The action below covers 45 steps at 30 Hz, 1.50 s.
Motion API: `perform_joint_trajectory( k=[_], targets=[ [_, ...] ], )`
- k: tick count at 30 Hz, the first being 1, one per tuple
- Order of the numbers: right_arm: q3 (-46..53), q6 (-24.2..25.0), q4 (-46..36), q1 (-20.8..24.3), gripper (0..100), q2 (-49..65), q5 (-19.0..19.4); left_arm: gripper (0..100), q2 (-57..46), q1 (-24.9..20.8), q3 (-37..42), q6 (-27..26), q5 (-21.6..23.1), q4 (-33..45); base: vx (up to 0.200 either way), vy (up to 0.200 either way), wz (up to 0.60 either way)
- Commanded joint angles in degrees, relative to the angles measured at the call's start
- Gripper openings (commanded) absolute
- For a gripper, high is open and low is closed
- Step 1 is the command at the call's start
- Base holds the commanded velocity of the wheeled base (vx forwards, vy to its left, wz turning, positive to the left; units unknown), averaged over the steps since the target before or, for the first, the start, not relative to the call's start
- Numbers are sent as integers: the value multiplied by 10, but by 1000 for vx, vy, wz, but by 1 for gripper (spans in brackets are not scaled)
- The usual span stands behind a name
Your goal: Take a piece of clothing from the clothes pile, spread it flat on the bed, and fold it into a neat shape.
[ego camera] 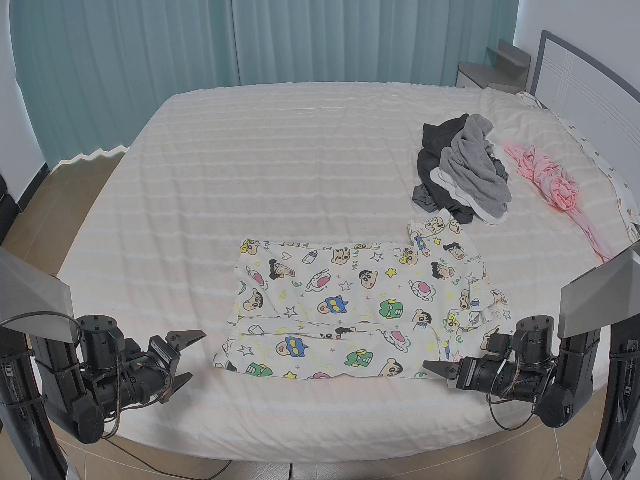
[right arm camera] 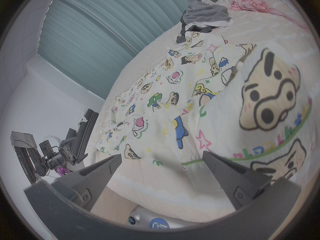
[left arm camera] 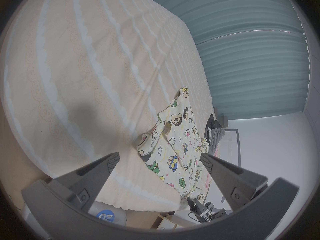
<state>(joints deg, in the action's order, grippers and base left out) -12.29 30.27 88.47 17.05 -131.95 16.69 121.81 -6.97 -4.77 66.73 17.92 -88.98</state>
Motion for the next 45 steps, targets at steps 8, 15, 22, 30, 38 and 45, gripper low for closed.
perform_joint_trajectory(
  k=[8,15,22,30,38,45],
  targets=[
    [24,14,7,17,100,44,-2,100,1,0,0,0,0,-3,0,0,0],
    [46,24,6,21,100,131,-2,100,1,-1,0,0,0,-3,0,0,0],
    [20,25,7,-34,100,106,-3,100,1,0,0,0,0,-4,0,0,0],
    [-1,26,8,-114,100,56,0,100,1,0,0,0,0,-3,0,0,0],
    [11,27,13,-127,100,27,-1,100,1,-1,0,0,0,-3,0,0,0],
    [7,27,13,-146,100,-9,-1,100,1,0,0,0,0,-3,0,0,0]
  ],
)
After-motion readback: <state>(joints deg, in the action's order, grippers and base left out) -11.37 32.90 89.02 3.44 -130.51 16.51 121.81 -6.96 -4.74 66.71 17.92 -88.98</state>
